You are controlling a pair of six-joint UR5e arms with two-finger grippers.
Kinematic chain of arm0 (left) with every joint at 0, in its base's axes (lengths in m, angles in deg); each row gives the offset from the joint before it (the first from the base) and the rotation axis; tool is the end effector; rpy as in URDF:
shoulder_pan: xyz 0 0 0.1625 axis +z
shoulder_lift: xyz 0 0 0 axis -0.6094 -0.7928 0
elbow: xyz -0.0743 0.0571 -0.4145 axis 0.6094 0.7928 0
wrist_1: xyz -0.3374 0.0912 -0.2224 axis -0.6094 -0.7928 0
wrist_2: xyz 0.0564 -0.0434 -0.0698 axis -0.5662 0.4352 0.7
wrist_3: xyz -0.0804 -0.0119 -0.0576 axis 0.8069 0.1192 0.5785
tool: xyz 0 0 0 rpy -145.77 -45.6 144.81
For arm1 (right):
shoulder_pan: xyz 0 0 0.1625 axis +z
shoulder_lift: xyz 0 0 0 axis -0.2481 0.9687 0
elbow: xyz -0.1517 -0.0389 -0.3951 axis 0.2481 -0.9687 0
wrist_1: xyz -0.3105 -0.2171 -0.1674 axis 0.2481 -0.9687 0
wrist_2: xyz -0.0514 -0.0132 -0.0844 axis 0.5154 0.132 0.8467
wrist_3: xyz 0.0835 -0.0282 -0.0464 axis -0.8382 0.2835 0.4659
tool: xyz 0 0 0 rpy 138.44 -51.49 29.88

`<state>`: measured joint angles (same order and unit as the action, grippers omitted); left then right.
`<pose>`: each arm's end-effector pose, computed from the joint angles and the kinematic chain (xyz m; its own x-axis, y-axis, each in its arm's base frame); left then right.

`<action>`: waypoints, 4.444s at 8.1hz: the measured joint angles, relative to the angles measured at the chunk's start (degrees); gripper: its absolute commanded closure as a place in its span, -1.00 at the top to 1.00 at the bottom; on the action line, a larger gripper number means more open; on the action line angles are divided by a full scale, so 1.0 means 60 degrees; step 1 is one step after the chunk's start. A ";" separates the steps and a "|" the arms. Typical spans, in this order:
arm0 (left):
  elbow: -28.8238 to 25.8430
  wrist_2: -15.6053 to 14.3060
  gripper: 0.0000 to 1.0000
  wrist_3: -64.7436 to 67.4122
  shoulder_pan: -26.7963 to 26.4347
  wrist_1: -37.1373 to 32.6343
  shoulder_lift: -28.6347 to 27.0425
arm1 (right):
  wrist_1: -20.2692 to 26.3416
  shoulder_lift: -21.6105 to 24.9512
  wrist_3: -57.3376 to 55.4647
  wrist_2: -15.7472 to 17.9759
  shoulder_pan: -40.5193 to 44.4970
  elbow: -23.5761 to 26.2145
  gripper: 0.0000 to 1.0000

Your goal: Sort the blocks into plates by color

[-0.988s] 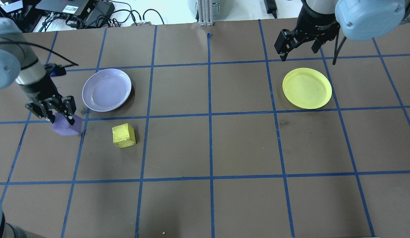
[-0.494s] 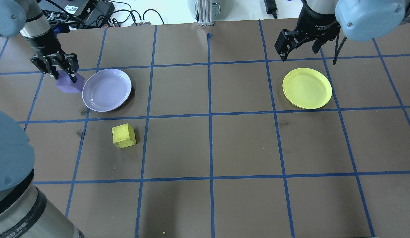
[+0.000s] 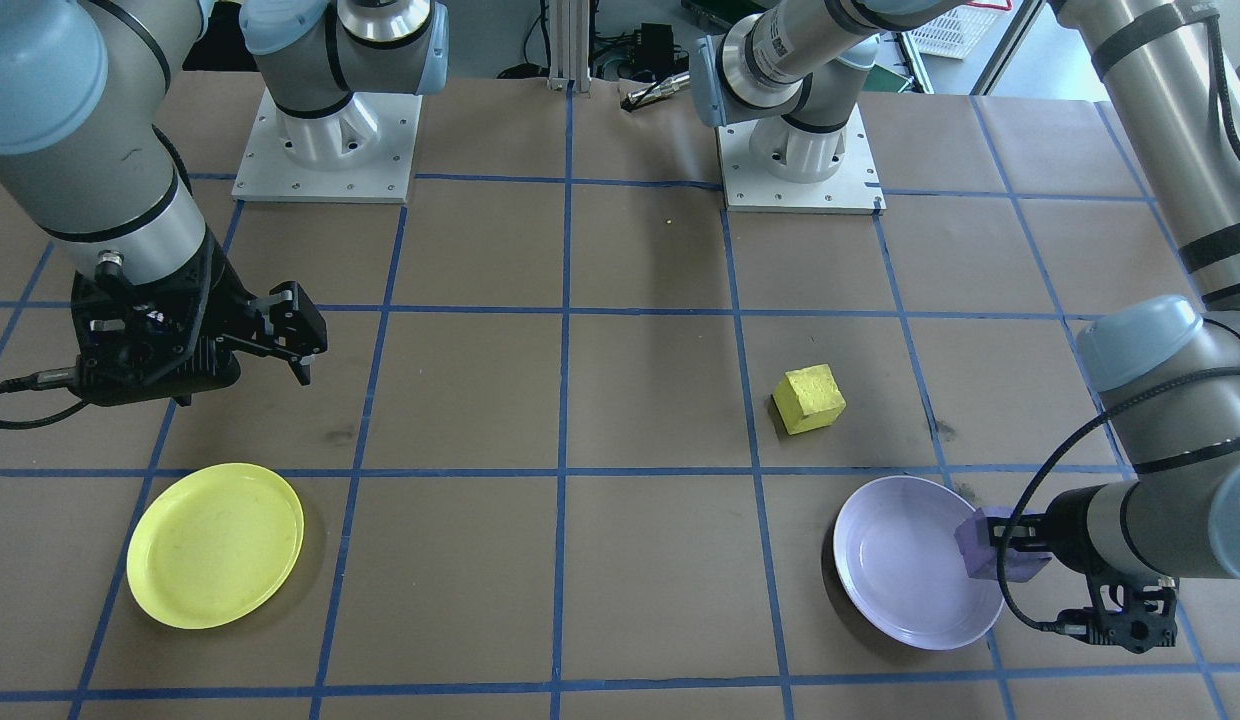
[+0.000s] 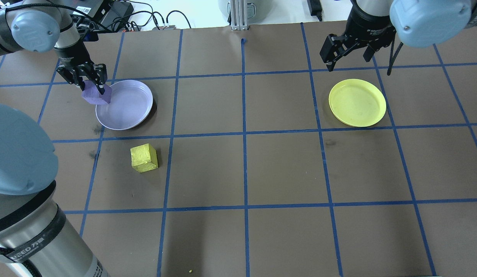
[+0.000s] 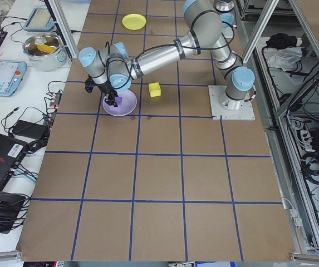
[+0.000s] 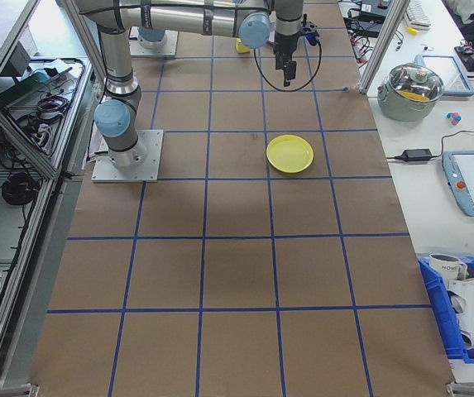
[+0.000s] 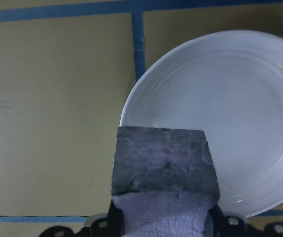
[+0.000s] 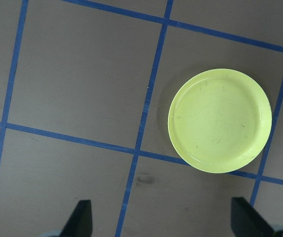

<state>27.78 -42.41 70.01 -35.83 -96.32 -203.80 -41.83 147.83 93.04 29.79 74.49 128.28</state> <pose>0.0845 -0.7097 0.2710 -0.9984 0.0402 -0.0397 0.0297 0.9710 0.2372 0.1202 -0.5761 0.4480 -0.9748 -0.2211 0.0306 -0.2225 0.9734 -0.0556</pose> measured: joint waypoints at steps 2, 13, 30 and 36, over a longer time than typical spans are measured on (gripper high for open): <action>0.0027 0.0012 -0.99 0.0217 -0.0013 0.0069 -0.0095 | 0.0001 0.0000 0.0001 -0.0008 0.0000 0.0000 1.00; 0.0074 0.0026 0.89 0.1595 -0.0603 0.0002 -0.0063 | 0.0014 0.0013 0.0011 0.0019 0.0000 0.0000 1.00; 0.6314 0.1004 -1.00 0.3824 -0.1100 0.2372 0.2595 | -0.0015 0.0059 -0.0005 -0.0057 0.0000 0.0203 1.00; 0.5220 0.2442 -1.00 0.5689 -0.3629 0.1778 0.3120 | -0.0007 0.0087 -0.0004 0.0017 -0.0006 0.0315 1.00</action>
<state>59.10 -27.76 104.15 -57.60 -85.65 -185.08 -41.87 148.35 93.01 29.89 74.46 130.17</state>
